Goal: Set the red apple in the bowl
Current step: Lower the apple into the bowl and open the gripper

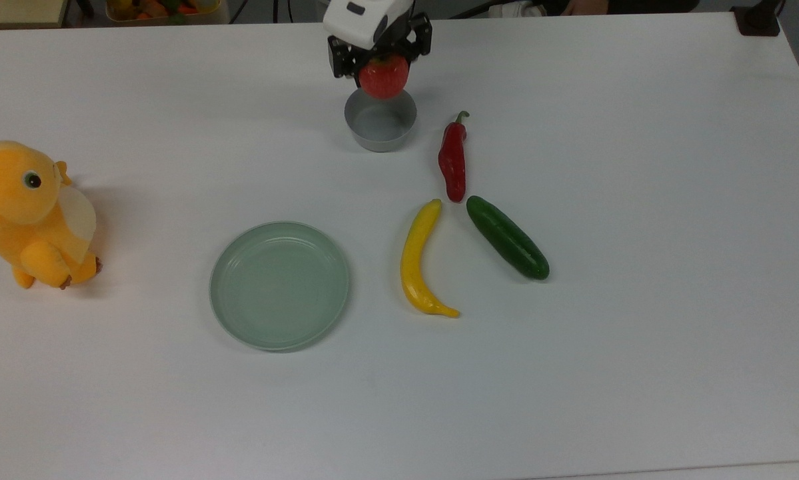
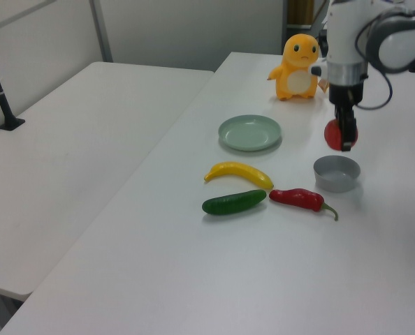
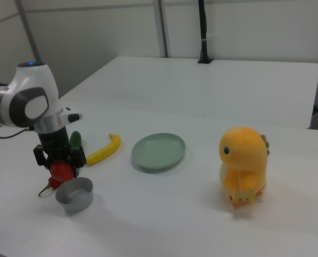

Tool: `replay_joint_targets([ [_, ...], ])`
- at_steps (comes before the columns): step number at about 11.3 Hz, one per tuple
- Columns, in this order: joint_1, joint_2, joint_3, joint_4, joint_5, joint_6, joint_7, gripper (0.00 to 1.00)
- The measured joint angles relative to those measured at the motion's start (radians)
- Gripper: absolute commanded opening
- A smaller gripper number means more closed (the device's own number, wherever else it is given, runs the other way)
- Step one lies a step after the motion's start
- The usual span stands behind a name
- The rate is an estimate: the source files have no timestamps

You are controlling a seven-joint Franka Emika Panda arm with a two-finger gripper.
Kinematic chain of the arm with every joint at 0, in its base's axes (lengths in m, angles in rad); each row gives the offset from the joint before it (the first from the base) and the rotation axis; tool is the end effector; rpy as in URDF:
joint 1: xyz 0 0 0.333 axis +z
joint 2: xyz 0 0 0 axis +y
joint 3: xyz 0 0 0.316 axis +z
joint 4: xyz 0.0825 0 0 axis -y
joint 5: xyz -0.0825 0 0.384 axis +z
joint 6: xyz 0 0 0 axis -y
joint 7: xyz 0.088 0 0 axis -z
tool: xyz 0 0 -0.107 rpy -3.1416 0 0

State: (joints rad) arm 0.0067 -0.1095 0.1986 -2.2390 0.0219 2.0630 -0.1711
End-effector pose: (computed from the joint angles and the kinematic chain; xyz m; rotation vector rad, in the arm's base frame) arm 0.4868 0.1036 0.4088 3.0843 0.5668 -0.1074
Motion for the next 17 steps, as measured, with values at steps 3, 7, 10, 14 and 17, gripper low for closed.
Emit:
replay_joint_targets([
  [3, 0.0, 0.026, 0.004, -0.097, 0.0, 0.171, 0.005, 0.46],
  [7, 0.0, 0.079, 0.004, -0.129, 0.0, 0.264, 0.006, 0.88],
  [10, -0.001, 0.082, 0.004, -0.127, 0.0, 0.266, 0.007, 1.0],
  [14, -0.006, 0.069, 0.004, -0.106, 0.0, 0.26, 0.062, 1.0],
  [17, -0.012, 0.03, 0.003, 0.122, -0.001, -0.026, 0.129, 1.0],
])
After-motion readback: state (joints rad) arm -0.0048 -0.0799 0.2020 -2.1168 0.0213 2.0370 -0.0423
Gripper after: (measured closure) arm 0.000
